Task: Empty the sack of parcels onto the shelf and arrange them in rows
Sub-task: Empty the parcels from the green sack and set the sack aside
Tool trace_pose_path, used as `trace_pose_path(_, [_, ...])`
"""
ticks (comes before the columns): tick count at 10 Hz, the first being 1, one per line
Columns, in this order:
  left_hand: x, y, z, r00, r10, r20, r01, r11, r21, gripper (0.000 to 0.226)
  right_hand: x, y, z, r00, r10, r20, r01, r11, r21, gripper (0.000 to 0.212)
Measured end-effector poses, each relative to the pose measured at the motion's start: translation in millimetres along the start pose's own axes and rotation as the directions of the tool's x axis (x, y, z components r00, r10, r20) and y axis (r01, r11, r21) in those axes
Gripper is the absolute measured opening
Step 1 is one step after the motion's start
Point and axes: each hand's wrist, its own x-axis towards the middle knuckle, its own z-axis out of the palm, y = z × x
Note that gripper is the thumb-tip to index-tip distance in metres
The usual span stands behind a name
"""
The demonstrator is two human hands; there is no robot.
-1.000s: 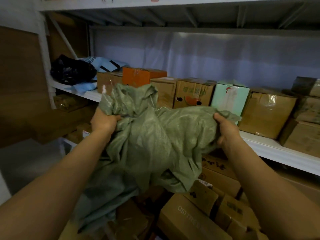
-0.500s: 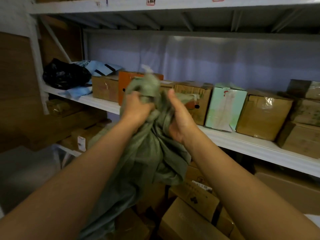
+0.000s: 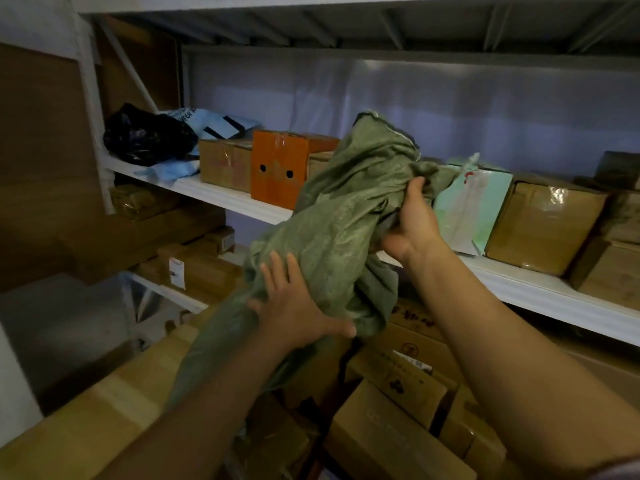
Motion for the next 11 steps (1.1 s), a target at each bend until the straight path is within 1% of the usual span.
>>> trace_pose_path(1, [-2, 2, 25, 0.984, -0.053, -0.169, 0.057, 0.998, 0.016, 0.159, -12, -5, 12, 0.987, 0.073, 0.146, -0.095, 0.984, 0.15, 0.072])
trace_pose_path(2, [-1, 18, 37, 0.937, -0.111, -0.33, 0.086, 0.992, -0.091, 0.16, -26, -9, 25, 0.956, 0.114, 0.27, -0.185, 0.95, 0.253, 0.075])
trace_pose_path(3, [1, 37, 42, 0.888, -0.147, -0.435, 0.056, 0.975, -0.214, 0.161, -42, -12, 38, 0.922, 0.116, 0.37, -0.248, 0.909, 0.334, 0.071])
trace_pose_path(4, [5, 53, 32, 0.838, -0.253, -0.484, 0.06, 0.924, -0.379, 0.155, -53, -15, 45, 0.912, 0.103, 0.397, -0.264, 0.887, 0.379, 0.066])
trace_pose_path(5, [25, 49, 6, 0.742, -0.505, -0.441, 0.093, 0.729, -0.678, 0.134, -58, -24, 45, 0.918, 0.053, 0.394, -0.23, 0.878, 0.419, 0.06])
trace_pose_path(6, [46, 19, -18, 0.683, -0.61, -0.402, 0.12, 0.637, -0.762, 0.092, -60, -39, 34, 0.929, 0.023, 0.37, -0.192, 0.883, 0.429, 0.063])
trace_pose_path(7, [50, 0, -38, 0.737, -0.541, -0.406, 0.236, 0.768, -0.595, 0.05, -54, -45, 18, 0.954, 0.012, 0.3, -0.154, 0.878, 0.453, 0.06])
trace_pose_path(8, [61, -7, -60, 0.758, -0.582, -0.294, 0.303, 0.714, -0.631, 0.046, -38, -38, 3, 0.979, 0.011, 0.204, -0.105, 0.885, 0.454, 0.055])
trace_pose_path(9, [63, 1, -72, 0.82, -0.542, -0.185, 0.12, 0.478, -0.87, 0.043, -14, -10, -22, 0.984, 0.17, 0.051, -0.177, 0.927, 0.331, 0.05])
trace_pose_path(10, [57, 6, -74, 0.837, -0.525, -0.152, 0.048, 0.347, -0.937, 0.042, -14, 17, -38, 0.913, 0.39, -0.122, -0.392, 0.92, 0.013, 0.047])
trace_pose_path(11, [56, -3, -69, 0.813, -0.528, -0.246, 0.003, 0.425, -0.905, 0.039, -18, 24, -47, 0.901, 0.331, -0.279, -0.356, 0.934, -0.041, 0.033])
